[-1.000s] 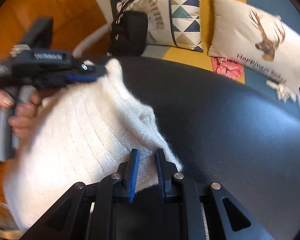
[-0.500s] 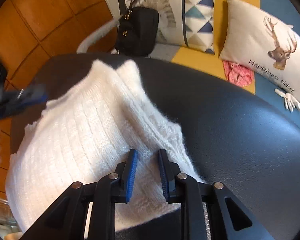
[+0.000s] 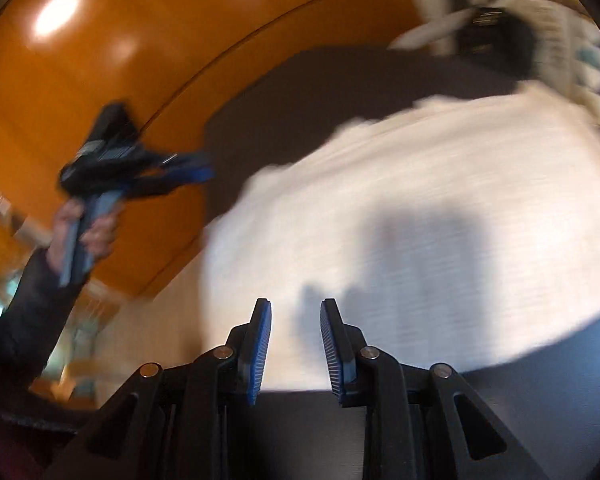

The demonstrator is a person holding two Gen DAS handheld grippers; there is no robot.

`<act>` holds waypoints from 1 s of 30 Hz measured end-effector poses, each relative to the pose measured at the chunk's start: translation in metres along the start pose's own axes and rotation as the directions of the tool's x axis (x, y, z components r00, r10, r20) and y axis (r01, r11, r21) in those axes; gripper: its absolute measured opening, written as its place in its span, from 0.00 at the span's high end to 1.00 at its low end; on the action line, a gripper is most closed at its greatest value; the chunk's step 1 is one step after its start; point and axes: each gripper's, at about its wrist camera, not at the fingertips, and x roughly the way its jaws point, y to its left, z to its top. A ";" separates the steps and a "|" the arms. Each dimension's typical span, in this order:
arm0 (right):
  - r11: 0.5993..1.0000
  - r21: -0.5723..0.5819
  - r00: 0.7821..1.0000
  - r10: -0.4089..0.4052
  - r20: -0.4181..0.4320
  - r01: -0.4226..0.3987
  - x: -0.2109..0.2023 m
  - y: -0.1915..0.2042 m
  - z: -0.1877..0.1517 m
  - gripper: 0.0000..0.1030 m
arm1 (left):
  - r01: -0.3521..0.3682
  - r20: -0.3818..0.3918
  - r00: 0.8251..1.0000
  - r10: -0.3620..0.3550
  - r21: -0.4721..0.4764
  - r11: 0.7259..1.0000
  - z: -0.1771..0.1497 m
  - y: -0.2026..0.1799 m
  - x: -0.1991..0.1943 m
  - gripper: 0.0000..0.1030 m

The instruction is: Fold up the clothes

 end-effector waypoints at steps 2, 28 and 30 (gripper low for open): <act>0.999 -0.036 0.999 0.015 -0.039 -0.017 0.021 0.022 -0.007 0.75 | -0.018 -0.021 1.000 0.017 -0.056 0.998 -0.010 0.023 0.003 0.60; 0.989 -0.042 0.987 -0.147 -0.071 0.145 0.063 0.031 -0.014 0.75 | -0.122 0.015 0.992 0.122 0.235 0.964 0.030 -0.026 0.070 0.91; 0.988 -0.044 0.986 -0.152 -0.076 0.149 0.065 0.030 -0.017 0.75 | -0.143 0.034 0.990 0.139 0.270 0.952 0.030 -0.034 0.072 0.92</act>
